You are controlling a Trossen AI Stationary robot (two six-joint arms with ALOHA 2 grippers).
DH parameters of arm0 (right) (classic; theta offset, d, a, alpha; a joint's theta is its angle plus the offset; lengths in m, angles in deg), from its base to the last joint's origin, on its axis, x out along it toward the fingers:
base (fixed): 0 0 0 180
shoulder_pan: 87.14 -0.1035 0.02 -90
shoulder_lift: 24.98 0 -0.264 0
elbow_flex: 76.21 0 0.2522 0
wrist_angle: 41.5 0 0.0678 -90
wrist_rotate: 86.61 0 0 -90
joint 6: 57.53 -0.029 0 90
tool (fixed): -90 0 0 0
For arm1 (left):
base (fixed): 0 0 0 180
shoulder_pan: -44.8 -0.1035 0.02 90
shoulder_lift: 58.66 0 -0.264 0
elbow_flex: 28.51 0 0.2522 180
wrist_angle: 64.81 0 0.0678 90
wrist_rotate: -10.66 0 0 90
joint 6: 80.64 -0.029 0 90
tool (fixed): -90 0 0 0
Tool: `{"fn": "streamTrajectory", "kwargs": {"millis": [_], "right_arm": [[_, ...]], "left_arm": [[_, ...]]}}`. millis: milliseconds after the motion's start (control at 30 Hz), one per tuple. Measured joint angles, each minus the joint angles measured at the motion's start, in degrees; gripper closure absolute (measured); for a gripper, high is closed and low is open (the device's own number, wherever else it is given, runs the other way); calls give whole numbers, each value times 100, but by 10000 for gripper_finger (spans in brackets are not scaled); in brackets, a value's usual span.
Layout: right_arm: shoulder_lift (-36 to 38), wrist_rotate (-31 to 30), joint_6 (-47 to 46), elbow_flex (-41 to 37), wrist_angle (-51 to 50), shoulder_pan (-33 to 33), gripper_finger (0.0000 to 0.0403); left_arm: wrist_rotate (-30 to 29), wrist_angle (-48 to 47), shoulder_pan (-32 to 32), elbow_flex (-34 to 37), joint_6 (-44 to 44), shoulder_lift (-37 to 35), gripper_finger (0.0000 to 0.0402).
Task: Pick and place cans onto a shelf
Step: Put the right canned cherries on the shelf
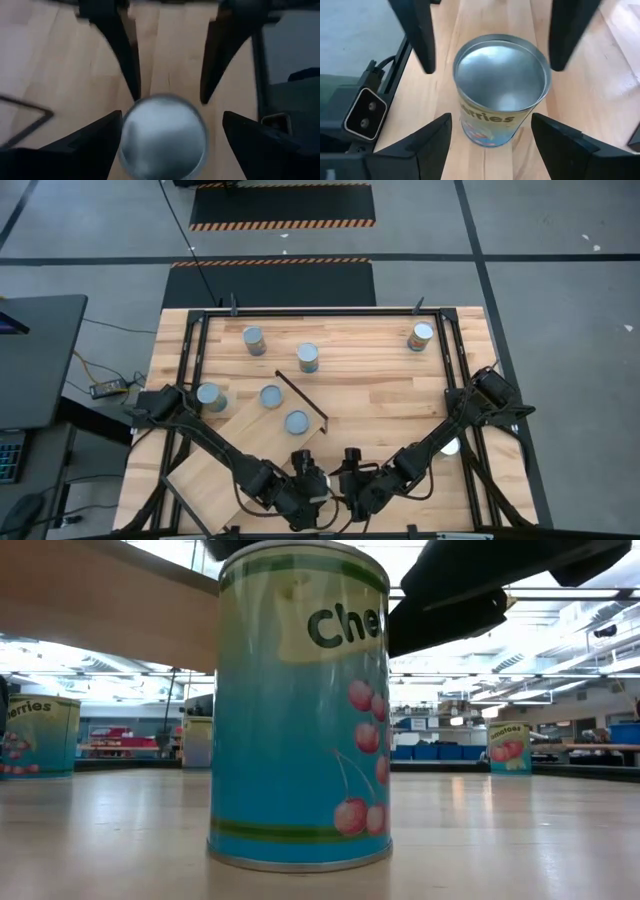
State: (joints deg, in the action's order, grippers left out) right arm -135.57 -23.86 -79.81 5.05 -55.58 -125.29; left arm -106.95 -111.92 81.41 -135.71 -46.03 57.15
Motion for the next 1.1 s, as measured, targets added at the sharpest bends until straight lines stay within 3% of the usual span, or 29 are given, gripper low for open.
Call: {"fn": "streamTrajectory", "kwargs": {"millis": [1100], "right_arm": [[0, 39, -20, 0, -42, 0, 124]], "left_arm": [[511, -72, -129, 12, 111, 249, 51]]}}
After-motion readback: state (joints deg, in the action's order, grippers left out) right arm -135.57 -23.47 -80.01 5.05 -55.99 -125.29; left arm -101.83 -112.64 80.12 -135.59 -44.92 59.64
